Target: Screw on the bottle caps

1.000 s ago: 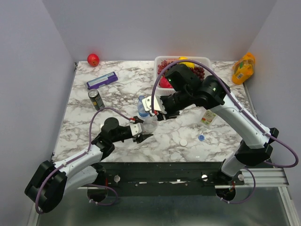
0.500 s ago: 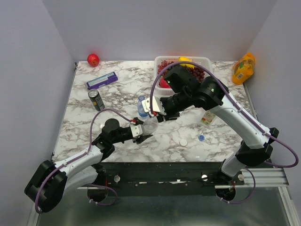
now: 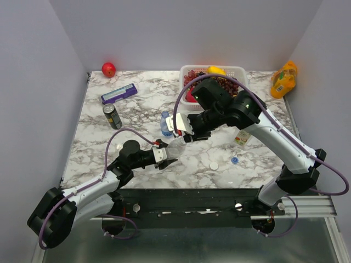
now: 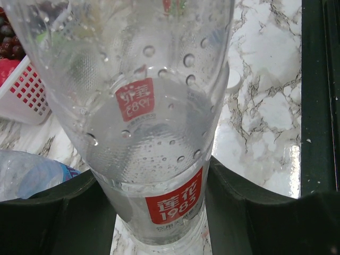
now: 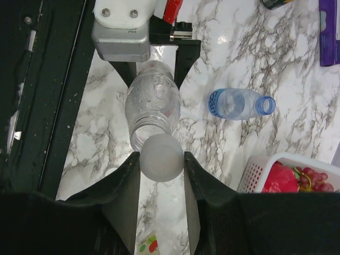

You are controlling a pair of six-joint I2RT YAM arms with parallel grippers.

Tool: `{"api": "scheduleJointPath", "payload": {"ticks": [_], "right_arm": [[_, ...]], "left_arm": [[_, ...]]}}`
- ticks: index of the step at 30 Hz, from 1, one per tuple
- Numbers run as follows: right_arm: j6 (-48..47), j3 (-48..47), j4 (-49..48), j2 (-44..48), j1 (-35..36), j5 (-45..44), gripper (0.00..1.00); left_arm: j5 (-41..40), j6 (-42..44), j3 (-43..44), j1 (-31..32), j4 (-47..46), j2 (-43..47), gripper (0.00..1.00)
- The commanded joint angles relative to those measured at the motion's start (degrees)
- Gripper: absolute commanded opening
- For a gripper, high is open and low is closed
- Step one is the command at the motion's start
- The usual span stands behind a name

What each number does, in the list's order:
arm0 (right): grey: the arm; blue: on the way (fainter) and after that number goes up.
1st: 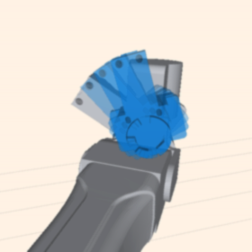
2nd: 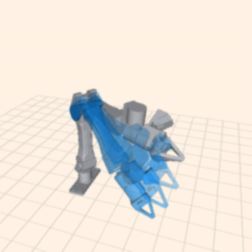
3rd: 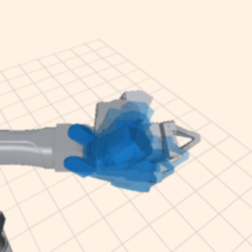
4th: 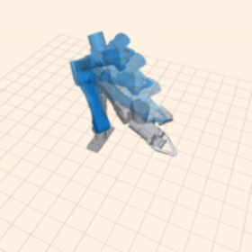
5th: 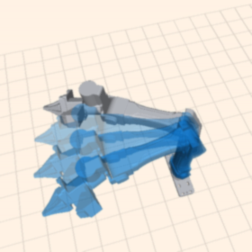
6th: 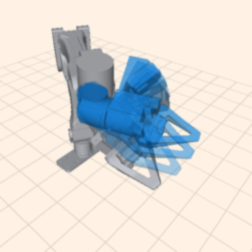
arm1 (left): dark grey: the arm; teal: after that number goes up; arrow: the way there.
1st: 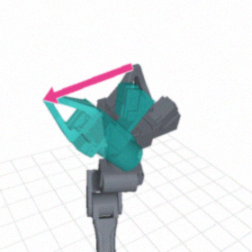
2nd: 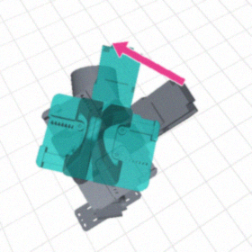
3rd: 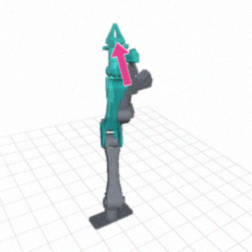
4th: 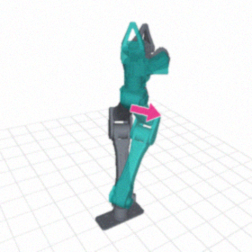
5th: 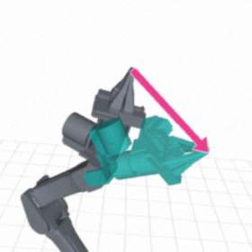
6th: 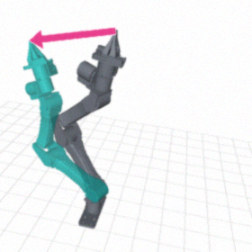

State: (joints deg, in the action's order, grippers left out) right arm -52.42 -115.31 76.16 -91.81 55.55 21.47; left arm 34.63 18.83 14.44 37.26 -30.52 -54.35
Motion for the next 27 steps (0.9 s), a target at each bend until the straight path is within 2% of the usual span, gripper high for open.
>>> {"api": "scheduleJointPath", "payload": {"ticks": [1, 8, 27], "right_arm": [[1.36, 1.66, 2.24, 0.67, 0.26, -4.07, 0.34], [0.04, -0.09, 7.25, 0.4, 0.26, 2.25, 0.35], [-2.95, -0.8, 6.72, -1.88, 0.35, 4.19, 0.37]], "left_arm": [[0.09, -1.25, 0.77, 0.89, -6.04, 1.53, 0.0], [-0.88, -0.73, 0.86, 0.89, -5.16, 1.17, 0.0], [-0.88, 0.07, 1.56, 0.89, -4.55, 0.56, 0.0]]}}
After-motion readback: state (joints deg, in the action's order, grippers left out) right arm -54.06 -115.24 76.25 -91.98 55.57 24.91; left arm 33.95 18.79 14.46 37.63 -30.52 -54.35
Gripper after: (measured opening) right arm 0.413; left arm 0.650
